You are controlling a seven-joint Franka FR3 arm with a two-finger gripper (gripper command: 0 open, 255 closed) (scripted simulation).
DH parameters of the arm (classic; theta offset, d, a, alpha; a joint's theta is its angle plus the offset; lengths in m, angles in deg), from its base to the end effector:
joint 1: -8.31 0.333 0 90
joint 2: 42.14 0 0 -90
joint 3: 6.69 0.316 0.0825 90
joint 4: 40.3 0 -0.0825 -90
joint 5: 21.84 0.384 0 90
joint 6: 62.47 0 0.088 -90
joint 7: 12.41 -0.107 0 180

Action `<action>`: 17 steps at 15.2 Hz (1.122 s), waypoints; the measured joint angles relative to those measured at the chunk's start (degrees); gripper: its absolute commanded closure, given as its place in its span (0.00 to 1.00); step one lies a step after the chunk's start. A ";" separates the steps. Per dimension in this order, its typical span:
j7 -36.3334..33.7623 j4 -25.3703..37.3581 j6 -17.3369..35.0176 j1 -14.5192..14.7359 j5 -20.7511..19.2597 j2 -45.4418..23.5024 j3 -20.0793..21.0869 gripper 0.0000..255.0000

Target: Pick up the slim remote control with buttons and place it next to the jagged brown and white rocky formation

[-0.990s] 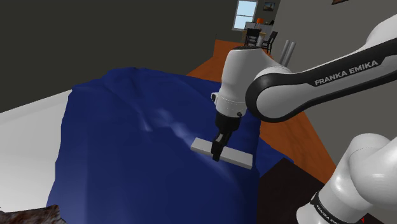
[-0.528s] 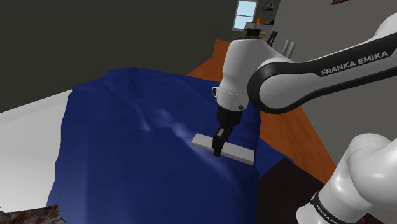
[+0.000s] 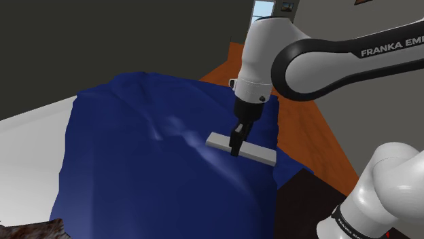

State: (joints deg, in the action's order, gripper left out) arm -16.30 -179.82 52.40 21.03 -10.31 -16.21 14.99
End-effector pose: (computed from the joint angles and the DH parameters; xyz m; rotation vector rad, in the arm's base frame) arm 0.3336 0.2499 0.4560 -3.0560 -0.6390 0.0082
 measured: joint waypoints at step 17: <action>-0.31 11.58 -13.49 -0.47 -1.07 1.92 -1.89 1.00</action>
State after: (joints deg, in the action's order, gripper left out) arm -16.61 -168.24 38.91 20.56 -11.38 -14.29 13.10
